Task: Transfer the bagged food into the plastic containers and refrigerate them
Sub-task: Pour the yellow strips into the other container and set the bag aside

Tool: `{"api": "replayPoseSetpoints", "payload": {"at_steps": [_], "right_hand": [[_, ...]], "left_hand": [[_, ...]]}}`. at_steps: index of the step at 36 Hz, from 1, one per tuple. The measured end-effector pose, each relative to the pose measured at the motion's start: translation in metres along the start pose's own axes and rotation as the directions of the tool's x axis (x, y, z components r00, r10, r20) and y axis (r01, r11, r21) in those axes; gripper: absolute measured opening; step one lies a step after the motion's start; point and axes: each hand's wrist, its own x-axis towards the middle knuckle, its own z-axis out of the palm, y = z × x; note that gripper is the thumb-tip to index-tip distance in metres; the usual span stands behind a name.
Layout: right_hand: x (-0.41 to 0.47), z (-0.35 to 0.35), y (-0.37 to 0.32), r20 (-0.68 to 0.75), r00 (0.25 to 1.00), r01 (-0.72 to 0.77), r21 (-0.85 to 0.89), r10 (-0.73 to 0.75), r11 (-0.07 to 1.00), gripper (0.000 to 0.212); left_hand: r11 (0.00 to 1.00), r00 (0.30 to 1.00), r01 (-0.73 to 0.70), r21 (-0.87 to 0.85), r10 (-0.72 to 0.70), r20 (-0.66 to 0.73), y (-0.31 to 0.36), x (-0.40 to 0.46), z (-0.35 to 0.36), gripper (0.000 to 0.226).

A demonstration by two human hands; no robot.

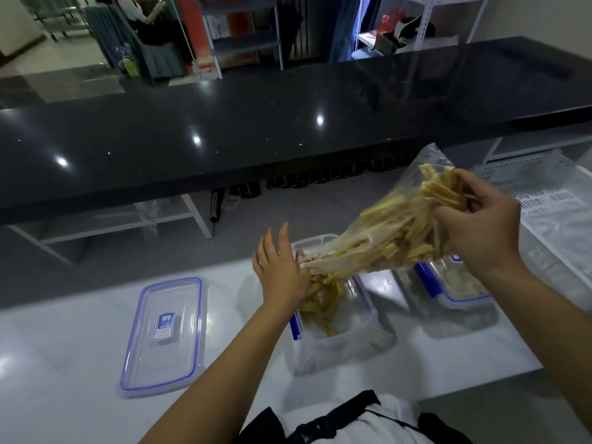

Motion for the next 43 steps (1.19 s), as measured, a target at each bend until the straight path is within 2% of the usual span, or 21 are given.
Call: {"api": "replayPoseSetpoints", "payload": {"at_steps": [2, 4, 6, 8, 11, 13, 15, 17, 21, 25, 29, 34, 38, 41, 43], "right_hand": [[-0.005, 0.006, -0.002, 0.055, 0.998, 0.023, -0.029, -0.021, 0.999, 0.037], [-0.010, 0.009, -0.005, 0.105, 0.994, 0.032, -0.037, -0.028, 0.999, 0.043], [-0.007, 0.006, -0.010, 0.056, 0.998, 0.012, -0.003, -0.012, 1.000, 0.049], [-0.003, 0.004, -0.014, 0.011, 1.000, 0.016, 0.020, -0.016, 1.000, 0.048], [-0.011, 0.011, -0.017, 0.100, 0.994, 0.034, 0.005, -0.034, 0.999, 0.048], [-0.014, 0.014, -0.016, 0.131, 0.991, 0.030, -0.007, -0.029, 1.000, 0.051], [-0.007, 0.010, -0.016, 0.083, 0.996, 0.015, 0.008, -0.015, 1.000, 0.048], [-0.002, 0.008, -0.017, 0.051, 0.998, 0.033, 0.005, -0.033, 0.999, 0.045], [-0.010, 0.018, -0.019, 0.146, 0.987, 0.069, -0.046, -0.062, 0.997, 0.044], [-0.003, 0.010, -0.021, 0.030, 0.998, 0.061, 0.015, -0.062, 0.998, 0.041], [-0.009, 0.015, -0.023, 0.123, 0.989, 0.083, -0.028, -0.079, 0.996, 0.048], [-0.005, 0.005, -0.026, 0.008, 0.995, 0.103, -0.002, -0.103, 0.995, 0.045], [-0.009, 0.007, -0.026, 0.139, 0.984, 0.122, -0.071, -0.112, 0.990, 0.048], [-0.005, -0.004, -0.025, 0.039, 0.994, 0.105, -0.005, -0.105, 0.994, 0.049], [-0.004, -0.004, -0.026, 0.050, 0.991, 0.124, 0.002, -0.124, 0.992, 0.049]], "left_hand": [[0.999, 0.999, -0.045, -0.002, 0.045, -0.003, 0.004, -0.001, -0.001, 0.060], [1.000, 1.000, -0.012, 0.012, 0.011, 0.021, 0.000, 0.000, -0.003, 0.063], [0.998, 0.998, 0.053, 0.024, -0.054, 0.044, -0.004, 0.000, -0.005, 0.063], [0.999, 0.999, 0.032, 0.011, -0.032, 0.033, -0.004, -0.001, -0.007, 0.061], [0.997, 0.997, -0.076, 0.011, 0.076, 0.023, 0.000, -0.004, -0.007, 0.060], [0.998, 0.998, -0.050, 0.029, 0.049, 0.050, -0.002, -0.005, -0.008, 0.064], [1.000, 0.997, 0.005, 0.028, -0.007, 0.074, -0.007, -0.005, -0.009, 0.071], [1.000, 0.998, 0.003, 0.002, -0.004, 0.069, -0.007, -0.006, -0.010, 0.073], [0.999, 0.995, -0.044, 0.001, 0.043, 0.091, -0.004, -0.009, -0.011, 0.068], [1.000, 0.994, 0.002, -0.017, 0.000, 0.107, -0.005, -0.011, -0.010, 0.072], [0.998, 0.994, -0.053, -0.040, 0.057, 0.099, -0.002, -0.013, -0.010, 0.058], [0.997, 0.994, -0.018, -0.070, 0.025, 0.111, 0.000, -0.012, -0.013, 0.065], [0.995, 0.991, -0.067, -0.070, 0.075, 0.115, 0.000, -0.017, -0.015, 0.058], [0.994, 0.992, -0.052, -0.098, 0.063, 0.106, 0.000, -0.021, -0.015, 0.062], [0.991, 0.993, -0.066, -0.115, 0.077, 0.090, 0.002, -0.023, -0.016, 0.060]]}}
